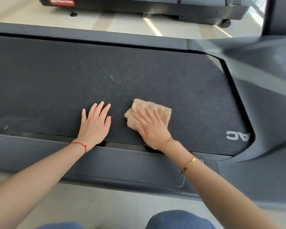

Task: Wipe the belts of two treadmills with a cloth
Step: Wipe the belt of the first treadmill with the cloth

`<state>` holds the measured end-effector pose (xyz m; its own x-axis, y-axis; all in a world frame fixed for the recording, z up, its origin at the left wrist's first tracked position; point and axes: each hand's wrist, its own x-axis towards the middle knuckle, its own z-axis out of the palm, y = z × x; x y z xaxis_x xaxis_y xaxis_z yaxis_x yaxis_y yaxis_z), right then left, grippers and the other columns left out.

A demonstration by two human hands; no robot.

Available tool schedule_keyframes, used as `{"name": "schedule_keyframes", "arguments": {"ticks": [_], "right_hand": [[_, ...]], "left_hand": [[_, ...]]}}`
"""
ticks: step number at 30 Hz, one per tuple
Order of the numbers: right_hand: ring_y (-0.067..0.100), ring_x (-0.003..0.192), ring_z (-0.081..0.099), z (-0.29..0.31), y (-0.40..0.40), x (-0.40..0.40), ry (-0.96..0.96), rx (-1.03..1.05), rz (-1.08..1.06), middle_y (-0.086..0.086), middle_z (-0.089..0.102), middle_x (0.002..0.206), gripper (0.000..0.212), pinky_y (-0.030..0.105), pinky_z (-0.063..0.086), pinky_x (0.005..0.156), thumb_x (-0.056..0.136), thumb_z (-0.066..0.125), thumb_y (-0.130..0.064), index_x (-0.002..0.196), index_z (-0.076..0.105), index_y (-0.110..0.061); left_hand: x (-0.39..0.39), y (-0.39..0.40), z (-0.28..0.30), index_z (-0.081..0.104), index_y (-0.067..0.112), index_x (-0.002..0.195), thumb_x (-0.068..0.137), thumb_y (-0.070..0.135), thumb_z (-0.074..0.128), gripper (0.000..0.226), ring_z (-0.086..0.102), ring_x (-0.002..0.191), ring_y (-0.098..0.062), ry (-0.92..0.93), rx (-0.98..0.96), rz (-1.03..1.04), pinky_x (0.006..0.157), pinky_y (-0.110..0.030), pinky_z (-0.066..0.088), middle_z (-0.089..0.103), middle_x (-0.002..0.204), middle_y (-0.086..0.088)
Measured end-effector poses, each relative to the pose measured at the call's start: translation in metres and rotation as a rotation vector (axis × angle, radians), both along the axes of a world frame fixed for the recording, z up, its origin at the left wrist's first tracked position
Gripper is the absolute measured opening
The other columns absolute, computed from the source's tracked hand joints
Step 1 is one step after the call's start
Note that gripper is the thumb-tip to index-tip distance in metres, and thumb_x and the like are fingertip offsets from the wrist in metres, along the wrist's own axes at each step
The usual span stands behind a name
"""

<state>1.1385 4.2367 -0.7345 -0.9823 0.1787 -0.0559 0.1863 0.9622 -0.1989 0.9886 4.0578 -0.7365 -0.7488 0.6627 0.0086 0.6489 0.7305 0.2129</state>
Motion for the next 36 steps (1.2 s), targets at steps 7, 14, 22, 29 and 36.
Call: {"name": "schedule_keyframes", "arguments": {"ticks": [7,14,22,29,36], "right_hand": [[0.019,0.152,-0.005,0.002,0.01,-0.025,-0.005,-0.089,0.129,-0.01,0.003,0.165,0.051,0.038,-0.009,0.122,0.108,0.022,-0.037,0.157,0.01,-0.033],[0.026,0.152,-0.003,0.009,-0.01,-0.11,-0.031,-0.112,-0.042,-0.006,0.002,0.166,0.051,0.045,-0.005,0.122,0.108,0.016,-0.037,0.158,0.009,-0.03],[0.017,0.152,-0.005,-0.003,-0.093,-0.138,0.019,-0.121,0.363,-0.009,0.004,0.165,0.05,0.036,-0.013,0.12,0.108,0.023,-0.035,0.157,0.011,-0.03],[0.025,0.152,-0.006,0.005,-0.08,-0.224,-0.029,-0.09,-0.008,-0.006,0.0,0.166,0.051,0.043,-0.008,0.122,0.108,0.018,-0.036,0.158,0.008,-0.03],[0.023,0.153,0.002,-0.004,-0.149,-0.197,0.001,-0.059,0.414,-0.006,0.01,0.165,0.052,0.043,-0.003,0.124,0.107,0.027,-0.038,0.157,0.018,-0.027]], "left_hand": [[-0.035,-0.073,0.009,0.025,0.023,0.158,0.106,0.032,0.03,0.052,0.01,0.153,-0.021,-0.033,-0.022,0.168,0.123,-0.055,0.007,0.021,0.165,-0.001],[-0.078,-0.121,0.001,0.027,0.023,0.157,0.106,0.031,0.033,0.052,0.011,0.153,-0.023,-0.022,0.007,0.264,0.122,-0.057,0.007,0.022,0.164,-0.003],[-0.126,-0.141,-0.004,0.027,0.022,0.157,0.106,0.031,0.035,0.053,0.011,0.153,-0.023,-0.008,0.027,0.268,0.121,-0.058,0.006,0.021,0.164,-0.003],[-0.171,-0.17,-0.007,0.024,0.024,0.158,0.105,0.032,0.036,0.055,0.01,0.153,-0.026,0.014,0.012,0.267,0.12,-0.062,0.007,0.019,0.165,-0.004],[-0.185,-0.177,-0.016,0.017,0.025,0.159,0.105,0.037,0.031,0.057,0.006,0.154,-0.027,-0.019,0.005,0.317,0.12,-0.063,0.005,0.014,0.167,-0.003]]}}
